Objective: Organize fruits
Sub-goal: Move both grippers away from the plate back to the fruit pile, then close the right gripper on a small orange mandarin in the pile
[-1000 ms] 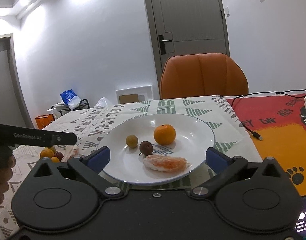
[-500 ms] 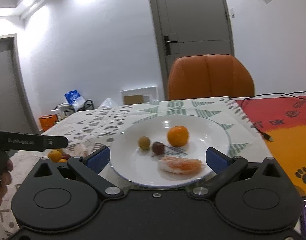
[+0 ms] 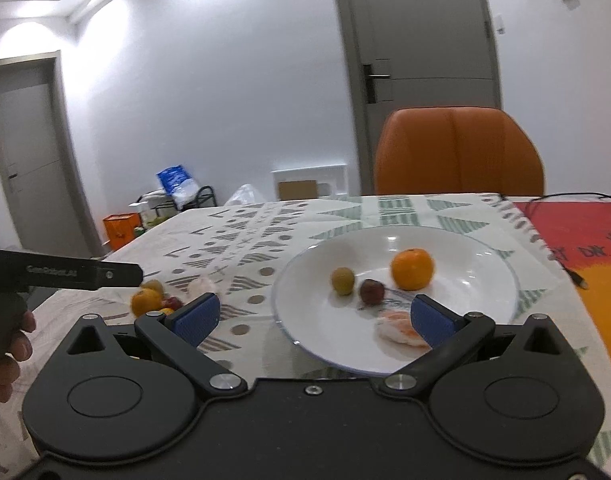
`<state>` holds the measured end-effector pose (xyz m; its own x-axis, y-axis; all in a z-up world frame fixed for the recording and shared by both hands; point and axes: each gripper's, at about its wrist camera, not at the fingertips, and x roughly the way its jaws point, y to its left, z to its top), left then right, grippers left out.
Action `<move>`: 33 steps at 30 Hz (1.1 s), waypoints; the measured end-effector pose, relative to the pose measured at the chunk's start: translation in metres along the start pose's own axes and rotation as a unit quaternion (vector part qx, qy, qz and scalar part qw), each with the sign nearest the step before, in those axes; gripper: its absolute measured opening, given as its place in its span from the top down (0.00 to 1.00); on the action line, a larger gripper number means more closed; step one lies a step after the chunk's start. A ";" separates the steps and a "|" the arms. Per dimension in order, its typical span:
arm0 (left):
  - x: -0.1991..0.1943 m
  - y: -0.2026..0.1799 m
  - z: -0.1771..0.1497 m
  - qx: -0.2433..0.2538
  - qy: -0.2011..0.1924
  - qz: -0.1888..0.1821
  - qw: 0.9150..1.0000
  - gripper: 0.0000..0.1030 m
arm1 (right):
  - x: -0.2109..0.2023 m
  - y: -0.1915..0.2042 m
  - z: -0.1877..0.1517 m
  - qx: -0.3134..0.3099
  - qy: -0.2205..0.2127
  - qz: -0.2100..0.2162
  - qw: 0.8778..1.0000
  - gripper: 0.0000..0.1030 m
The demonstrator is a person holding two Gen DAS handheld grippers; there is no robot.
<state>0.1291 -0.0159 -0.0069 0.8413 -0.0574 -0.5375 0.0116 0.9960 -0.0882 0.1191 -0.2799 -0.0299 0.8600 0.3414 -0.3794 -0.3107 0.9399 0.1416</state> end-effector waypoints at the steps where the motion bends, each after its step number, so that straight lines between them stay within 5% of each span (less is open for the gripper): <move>1: -0.001 0.002 -0.001 -0.001 0.001 0.001 1.000 0.13 | 0.001 0.003 0.000 -0.003 0.001 0.005 1.000 0.00; 14: -0.008 0.026 -0.012 -0.013 0.000 0.017 1.000 0.13 | 0.015 0.028 -0.002 -0.011 0.016 0.045 0.999 0.01; 33: -0.014 0.063 -0.027 -0.043 0.004 0.036 0.998 0.13 | 0.038 0.071 -0.006 -0.044 0.053 0.098 0.993 0.25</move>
<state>0.1035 0.0458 -0.0273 0.8344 0.0139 -0.5510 -0.0958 0.9881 -0.1202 0.1274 -0.2003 -0.0403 0.7337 0.5117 -0.4472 -0.5061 0.8506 0.1429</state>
